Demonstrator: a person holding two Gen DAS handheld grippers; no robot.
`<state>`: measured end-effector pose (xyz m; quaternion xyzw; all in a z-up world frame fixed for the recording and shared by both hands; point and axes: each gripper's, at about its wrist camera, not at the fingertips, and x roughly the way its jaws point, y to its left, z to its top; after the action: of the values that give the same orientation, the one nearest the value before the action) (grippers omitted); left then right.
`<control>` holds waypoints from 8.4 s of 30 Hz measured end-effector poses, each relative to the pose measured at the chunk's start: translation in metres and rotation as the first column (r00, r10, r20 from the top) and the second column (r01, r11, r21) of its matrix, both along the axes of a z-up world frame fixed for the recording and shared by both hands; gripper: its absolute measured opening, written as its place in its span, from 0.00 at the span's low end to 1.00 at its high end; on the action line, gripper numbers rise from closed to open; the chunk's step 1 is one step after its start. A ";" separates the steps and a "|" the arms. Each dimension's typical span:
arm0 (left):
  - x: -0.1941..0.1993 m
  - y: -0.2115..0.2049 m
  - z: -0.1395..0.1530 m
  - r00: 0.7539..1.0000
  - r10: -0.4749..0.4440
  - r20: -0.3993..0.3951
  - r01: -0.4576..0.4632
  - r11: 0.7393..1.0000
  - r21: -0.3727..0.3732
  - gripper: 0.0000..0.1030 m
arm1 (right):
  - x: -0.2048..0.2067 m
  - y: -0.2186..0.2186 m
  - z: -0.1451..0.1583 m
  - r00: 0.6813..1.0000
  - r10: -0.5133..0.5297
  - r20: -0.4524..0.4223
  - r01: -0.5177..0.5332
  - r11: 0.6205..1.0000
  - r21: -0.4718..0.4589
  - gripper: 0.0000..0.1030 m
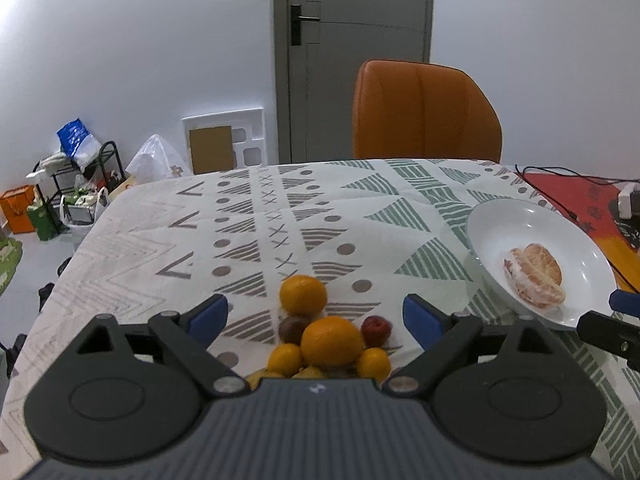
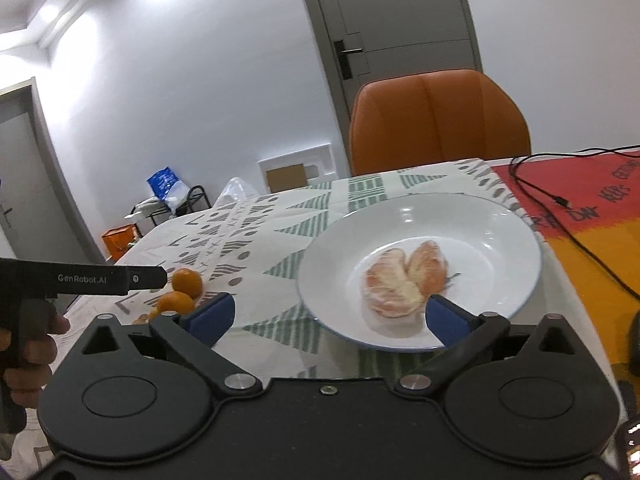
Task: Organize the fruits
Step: 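Move both tools back toward the fruit pile, then grasp a yellow-green round fruit from the pile with the left tool, then grasp a small orange kumquat with the right tool while the left tool holds its fruit, then carry the kumquat into the white bowl and open the right tool, then drop the yellow-green fruit into the white bowl by opening the left tool, then move both tools back toward the remaining fruit pile, then grasp a yellow-green round fruit from the pile with the right tool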
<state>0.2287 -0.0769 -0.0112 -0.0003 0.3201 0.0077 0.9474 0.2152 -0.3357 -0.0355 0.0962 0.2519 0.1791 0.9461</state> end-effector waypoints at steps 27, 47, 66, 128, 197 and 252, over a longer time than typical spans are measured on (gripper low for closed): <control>-0.024 0.053 -0.032 0.997 0.060 -0.044 -0.064 0.995 -0.080 0.84 | 0.008 0.054 -0.002 0.993 0.114 -0.038 -0.115 0.993 -0.030 1.00; -0.012 0.062 -0.053 0.996 0.040 -0.077 -0.047 0.995 -0.093 0.58 | 0.009 0.095 0.002 0.975 0.217 -0.037 -0.219 0.973 -0.067 0.99; -0.022 0.088 -0.047 0.998 0.051 -0.047 -0.056 0.991 -0.120 0.24 | 0.026 0.134 -0.015 0.954 0.284 -0.094 -0.294 0.949 -0.112 0.64; -0.005 -0.016 -0.006 0.983 -0.176 0.047 0.180 0.980 -0.082 0.24 | 0.008 0.000 0.002 1.000 -0.026 -0.015 0.025 0.998 -0.062 0.22; -0.003 -0.052 0.021 0.977 -0.190 0.097 0.186 0.981 0.047 0.75 | -0.003 -0.028 -0.002 0.998 -0.068 -0.001 0.068 0.997 -0.019 0.50; -0.065 0.117 -0.008 0.991 0.090 0.095 -0.080 0.992 -0.102 0.98 | -0.007 0.133 0.000 0.963 0.263 -0.053 -0.267 0.961 -0.076 0.82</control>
<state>0.1642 0.0401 -0.0196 -0.0607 0.2720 0.0322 0.9598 0.2084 -0.2032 -0.0358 0.0264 0.2898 0.2916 0.9112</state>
